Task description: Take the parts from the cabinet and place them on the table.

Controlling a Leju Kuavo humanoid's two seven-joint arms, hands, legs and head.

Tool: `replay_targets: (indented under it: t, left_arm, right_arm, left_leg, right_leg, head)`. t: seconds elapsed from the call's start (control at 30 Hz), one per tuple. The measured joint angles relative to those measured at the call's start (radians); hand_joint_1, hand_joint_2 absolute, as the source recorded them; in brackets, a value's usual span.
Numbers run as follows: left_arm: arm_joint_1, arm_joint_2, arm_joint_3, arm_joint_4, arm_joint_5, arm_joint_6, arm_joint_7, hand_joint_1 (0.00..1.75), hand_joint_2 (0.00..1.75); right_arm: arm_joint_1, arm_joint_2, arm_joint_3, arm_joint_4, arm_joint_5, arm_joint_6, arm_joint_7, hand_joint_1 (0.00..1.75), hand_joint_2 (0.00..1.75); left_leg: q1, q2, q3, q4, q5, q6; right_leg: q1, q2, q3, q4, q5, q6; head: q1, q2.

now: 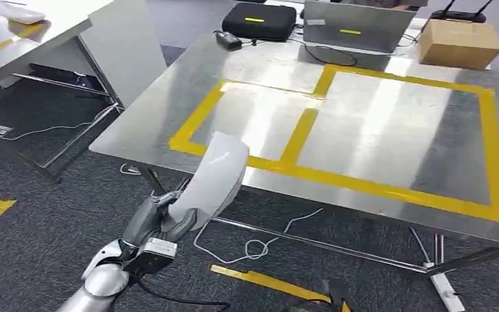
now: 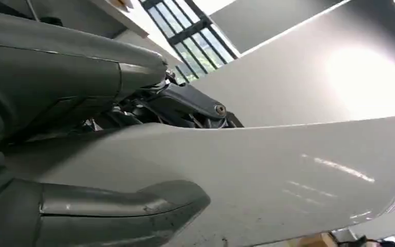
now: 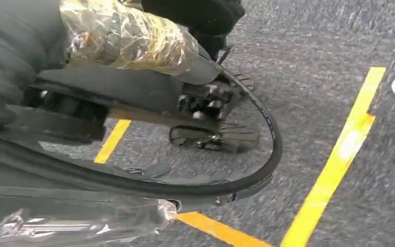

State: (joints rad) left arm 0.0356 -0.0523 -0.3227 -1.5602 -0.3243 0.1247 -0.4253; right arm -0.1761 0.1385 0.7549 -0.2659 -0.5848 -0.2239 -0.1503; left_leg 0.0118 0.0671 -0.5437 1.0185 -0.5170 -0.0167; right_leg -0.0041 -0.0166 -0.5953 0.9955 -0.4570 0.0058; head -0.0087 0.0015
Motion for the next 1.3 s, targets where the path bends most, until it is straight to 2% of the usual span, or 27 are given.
replay_targets:
  t: [0.03,0.07,0.13,0.17,0.2,0.27,0.3,0.33,0.37,0.47,0.5,0.53,0.57,0.63,0.67,0.73,0.77,0.8,0.83,0.87,0.97,1.0,1.03,1.1,1.13,1.2,1.3]
  left_arm:
    - [-0.001,0.000,0.000,0.000,0.000,0.000,0.000,1.75,1.75]
    - [0.002,0.000,0.000,0.000,0.000,0.000,0.000,1.75,1.75]
    - [0.007,0.002,0.000,0.001,0.000,0.000,0.000,1.75,1.75]
    - [0.007,0.003,0.000,0.002,0.000,0.000,0.000,1.75,1.75]
    - [0.007,0.003,0.000,0.002,0.000,0.000,0.000,1.75,1.75]
    - [0.006,0.004,0.000,0.002,0.000,0.000,0.000,1.75,1.75]
    - [0.005,0.004,0.000,0.002,-0.002,0.002,-0.002,1.75,1.75]
    - [-0.002,0.005,-0.006,0.002,-0.038,0.014,-0.023,1.75,1.75]
    - [-0.031,-0.001,-0.025,0.006,-0.124,0.035,-0.036,1.75,1.75]
    - [-0.182,-0.065,-0.142,0.062,-0.320,0.082,0.052,1.75,1.75]
    - [-0.217,-0.084,-0.178,0.077,-0.328,0.092,0.066,1.75,1.75]
    - [-0.240,-0.099,-0.209,0.089,-0.334,0.101,0.073,1.75,1.75]
    - [-0.259,-0.103,-0.225,0.101,-0.335,0.109,0.076,1.75,1.75]
    - [-0.273,-0.104,-0.247,0.121,-0.335,0.120,0.078,1.75,1.75]
    - [-0.276,-0.104,-0.251,0.127,-0.335,0.122,0.078,1.75,1.75]
    - [-0.288,-0.104,-0.269,0.139,-0.335,0.124,0.078,1.75,1.75]
    - [-0.294,-0.105,-0.276,0.144,-0.335,0.124,0.078,1.75,1.75]
    - [-0.298,-0.107,-0.280,0.147,-0.335,0.124,0.078,1.75,1.75]
    - [-0.302,-0.108,-0.282,0.149,-0.335,0.126,0.078,1.75,1.75]
    - [-0.311,-0.108,-0.285,0.151,-0.338,0.129,0.080,1.75,1.75]
    - [-0.344,-0.114,-0.300,0.168,-0.357,0.142,0.117,1.75,1.75]
    - [-0.364,-0.119,-0.301,0.174,-0.369,0.146,0.137,1.75,1.75]
    - [-0.383,-0.121,-0.302,0.185,-0.383,0.156,0.154,1.75,1.75]
    - [-0.412,-0.121,-0.303,0.206,-0.424,0.178,0.185,1.75,1.75]
    - [-0.423,-0.122,-0.303,0.220,-0.447,0.181,0.202,1.75,1.75]
    - [-0.445,-0.126,-0.305,0.248,-0.491,0.184,0.237,1.75,1.75]
    - [-0.470,-0.128,-0.307,0.300,-0.538,0.183,0.275,1.75,1.75]
  right_arm:
    - [-0.002,0.000,0.000,0.000,0.000,-0.001,0.000,0.00,1.75]
    - [-0.004,0.000,0.000,0.000,0.000,0.000,0.000,0.00,1.75]
    - [-0.004,0.000,0.000,0.000,0.000,0.000,0.000,0.00,1.75]
    - [-0.001,0.000,0.000,0.000,0.000,0.000,0.000,0.00,1.75]
    - [0.000,0.000,0.000,0.000,0.000,0.000,0.000,0.00,1.75]
    - [-0.001,0.000,0.000,0.000,0.000,0.000,0.000,0.00,1.75]
    - [-0.001,0.001,0.000,0.000,0.002,0.001,0.000,0.00,1.75]
    - [-0.003,0.002,0.000,0.000,0.020,0.008,0.008,0.00,1.75]
    - [-0.008,0.003,0.005,0.000,0.046,0.020,0.026,0.00,1.75]
    - [-0.027,0.008,0.016,0.000,0.081,0.032,0.062,0.00,1.75]
    - [-0.034,0.009,0.020,0.000,0.084,0.034,0.066,0.00,1.75]
    - [-0.042,0.012,0.021,0.000,0.089,0.034,0.068,0.00,1.75]
    - [-0.049,0.013,0.021,0.000,0.090,0.035,0.068,0.00,1.75]
    - [-0.050,0.015,0.023,0.000,0.091,0.038,0.068,0.00,1.75]
    - [-0.046,0.015,0.025,0.000,0.091,0.039,0.068,0.00,1.75]
    - [-0.043,0.014,0.028,0.000,0.091,0.041,0.068,0.00,1.75]
    - [-0.043,0.012,0.028,0.000,0.091,0.041,0.068,0.00,1.75]
    - [-0.046,0.011,0.028,0.000,0.091,0.039,0.068,0.00,1.75]
    - [-0.049,0.012,0.028,0.000,0.091,0.041,0.068,0.00,1.75]
    - [-0.051,0.014,0.029,0.000,0.091,0.048,0.066,0.00,1.75]
    - [-0.046,0.014,0.029,0.000,0.089,0.078,0.066,0.00,1.75]
    - [-0.046,0.014,0.029,0.000,0.090,0.089,0.066,0.00,1.75]
    - [-0.050,0.014,0.028,0.000,0.091,0.099,0.067,0.00,1.75]
    - [-0.054,0.017,0.027,-0.002,0.094,0.115,0.069,0.00,1.75]
    - [-0.054,0.018,0.027,-0.003,0.098,0.119,0.071,0.00,1.75]
    - [-0.053,0.018,0.026,-0.003,0.108,0.126,0.078,0.00,1.75]
    - [-0.053,0.018,0.026,-0.003,0.118,0.133,0.085,0.00,1.75]
  left_leg:
    - [0.002,-0.033,-0.019,0.046,-0.030,-0.001]
    - [0.002,-0.049,-0.054,0.124,-0.071,-0.002]
    - [0.002,-0.058,-0.134,0.281,-0.131,-0.004]
    - [0.002,-0.058,-0.151,0.306,-0.127,-0.004]
    - [0.002,-0.058,-0.147,0.285,-0.096,-0.002]
    - [0.003,-0.069,-0.084,0.133,0.007,0.006]
    - [0.005,-0.106,-0.048,0.046,0.051,0.010]
    - [0.009,-0.144,-0.033,0.022,0.039,0.015]
    - [0.009,-0.138,-0.032,0.002,0.035,0.014]
    - [0.007,-0.129,-0.043,0.002,0.044,0.029]
    - [0.010,-0.110,-0.037,-0.005,0.047,0.034]
    - [0.009,-0.097,-0.035,-0.006,0.046,0.041]
    - [0.006,-0.078,-0.035,-0.006,0.045,0.045]
    - [0.003,-0.043,-0.035,-0.005,0.043,0.048]
    - [0.003,-0.029,-0.035,-0.005,0.041,0.050]
    - [0.002,-0.011,-0.033,-0.004,0.038,0.048]
    - [0.002,-0.002,-0.031,-0.004,0.036,0.045]
    - [0.002,0.007,-0.025,-0.004,0.032,0.040]
    - [-0.004,0.010,-0.024,-0.004,0.028,0.034]
    - [-0.009,0.017,-0.027,0.001,0.026,0.029]
    - [-0.009,0.029,-0.023,-0.002,0.028,0.018]
    - [-0.005,0.017,-0.026,0.003,0.018,0.008]
    - [-0.004,-0.018,-0.033,0.024,0.003,0.005]
    - [-0.006,-0.016,-0.028,0.005,0.022,0.073]
    - [-0.006,-0.016,-0.022,0.001,0.012,0.076]
    - [-0.005,-0.016,-0.020,-0.003,0.028,0.051]
    - [-0.004,-0.016,-0.019,-0.006,0.032,0.041]
  right_leg:
    - [-0.002,0.007,0.001,0.000,0.000,-0.005]
    - [-0.002,0.018,0.001,0.000,-0.002,-0.009]
    - [0.000,0.041,0.002,0.000,-0.002,-0.011]
    - [0.001,0.053,0.003,0.001,-0.003,-0.011]
    - [0.001,0.066,0.005,0.001,-0.003,-0.011]
    - [0.001,0.093,0.009,0.003,-0.004,-0.009]
    - [0.000,0.107,0.009,0.005,-0.005,-0.006]
    - [0.006,0.115,0.003,0.009,-0.005,0.000]
    - [0.002,0.125,-0.008,0.013,-0.003,0.006]
    - [-0.005,0.136,-0.020,0.008,0.004,0.030]
    - [-0.005,0.106,-0.029,0.019,-0.002,0.033]
    - [0.000,0.062,-0.046,0.051,-0.023,0.038]
    - [-0.001,0.039,-0.082,0.121,-0.058,0.043]
    - [-0.004,0.024,-0.162,0.275,-0.116,0.048]
    - [-0.006,0.023,-0.180,0.307,-0.117,0.051]
    - [-0.008,0.017,-0.150,0.245,-0.065,0.052]
    - [-0.008,0.010,-0.108,0.165,-0.023,0.049]
    - [-0.007,-0.017,-0.053,0.064,0.021,0.045]
    - [0.002,-0.045,-0.026,0.021,0.004,0.044]
    - [0.002,-0.037,-0.020,0.013,0.008,0.032]
    - [0.005,-0.023,-0.027,0.017,0.006,0.020]
    - [-0.003,-0.019,-0.022,0.012,0.009,0.012]
    - [0.000,-0.015,-0.022,0.015,0.007,0.010]
    - [0.006,-0.004,-0.018,0.022,0.001,0.011]
    - [0.007,-0.002,-0.017,0.021,0.001,0.010]
    - [0.008,-0.001,-0.018,0.021,0.000,0.008]
    - [0.008,-0.001,-0.020,0.022,0.000,0.007]
  head:
    - [-0.005,0.000]
    - [-0.006,0.000]
    - [-0.007,0.000]
    - [-0.007,0.000]
    - [-0.007,0.000]
    - [-0.008,0.000]
    - [-0.007,0.000]
    - [-0.005,0.000]
    - [-0.008,0.000]
    - [-0.004,0.000]
    - [-0.006,0.000]
    - [0.005,0.000]
    - [0.010,0.000]
    - [0.009,0.000]
    - [0.009,0.000]
    - [0.009,0.000]
    - [0.009,0.000]
    - [0.010,0.000]
    - [0.009,0.000]
    - [0.007,0.000]
    - [0.006,0.000]
    - [0.005,0.000]
    - [0.001,0.000]
    - [-0.003,0.000]
    - [-0.004,0.000]
    - [-0.006,0.000]
    - [-0.007,0.000]
